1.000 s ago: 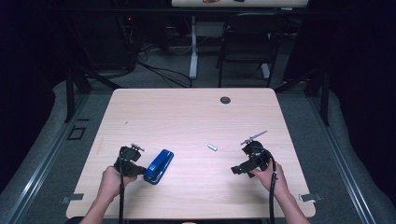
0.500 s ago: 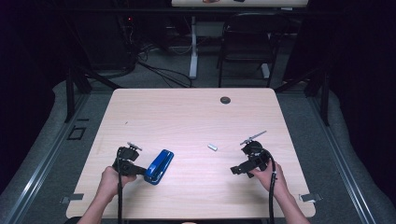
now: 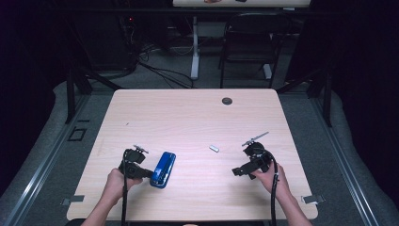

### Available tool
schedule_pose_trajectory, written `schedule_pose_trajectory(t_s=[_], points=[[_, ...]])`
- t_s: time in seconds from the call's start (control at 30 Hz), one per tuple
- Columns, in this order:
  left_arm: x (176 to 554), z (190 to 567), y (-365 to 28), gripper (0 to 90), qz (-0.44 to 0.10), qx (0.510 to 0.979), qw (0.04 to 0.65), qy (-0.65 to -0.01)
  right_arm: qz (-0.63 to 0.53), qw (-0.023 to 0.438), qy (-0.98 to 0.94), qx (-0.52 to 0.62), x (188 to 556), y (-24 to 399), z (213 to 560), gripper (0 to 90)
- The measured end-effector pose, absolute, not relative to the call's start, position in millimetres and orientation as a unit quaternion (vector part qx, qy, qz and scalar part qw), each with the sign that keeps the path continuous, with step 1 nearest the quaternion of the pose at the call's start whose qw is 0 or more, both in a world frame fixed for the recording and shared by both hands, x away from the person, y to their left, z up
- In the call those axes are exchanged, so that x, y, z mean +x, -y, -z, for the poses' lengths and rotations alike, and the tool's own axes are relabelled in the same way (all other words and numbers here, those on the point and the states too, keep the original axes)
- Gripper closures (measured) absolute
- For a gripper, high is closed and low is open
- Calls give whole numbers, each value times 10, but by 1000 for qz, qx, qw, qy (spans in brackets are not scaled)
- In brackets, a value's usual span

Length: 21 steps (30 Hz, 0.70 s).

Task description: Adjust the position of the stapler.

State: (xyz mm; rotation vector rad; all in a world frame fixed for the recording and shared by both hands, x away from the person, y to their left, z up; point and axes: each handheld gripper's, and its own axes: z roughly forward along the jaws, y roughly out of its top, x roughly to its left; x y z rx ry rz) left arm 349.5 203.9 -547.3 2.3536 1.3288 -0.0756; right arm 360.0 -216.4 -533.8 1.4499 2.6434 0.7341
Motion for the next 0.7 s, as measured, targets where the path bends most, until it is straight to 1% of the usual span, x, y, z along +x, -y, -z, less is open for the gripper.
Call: schedule_pose_trajectory(t_s=[0.33,0.5,0.7], points=[[3490,5487,-2047,900,36,846,222,-483,-233,20,-854,465,3603,2164,5337,39],[3480,5488,-2042,900,53,849,221,-477,-236,18,-852,467,3600,2163,5338,48],[3475,5496,-2037,900,58,846,225,-480,-236,15,-853,465,3602,2164,5330,58]])
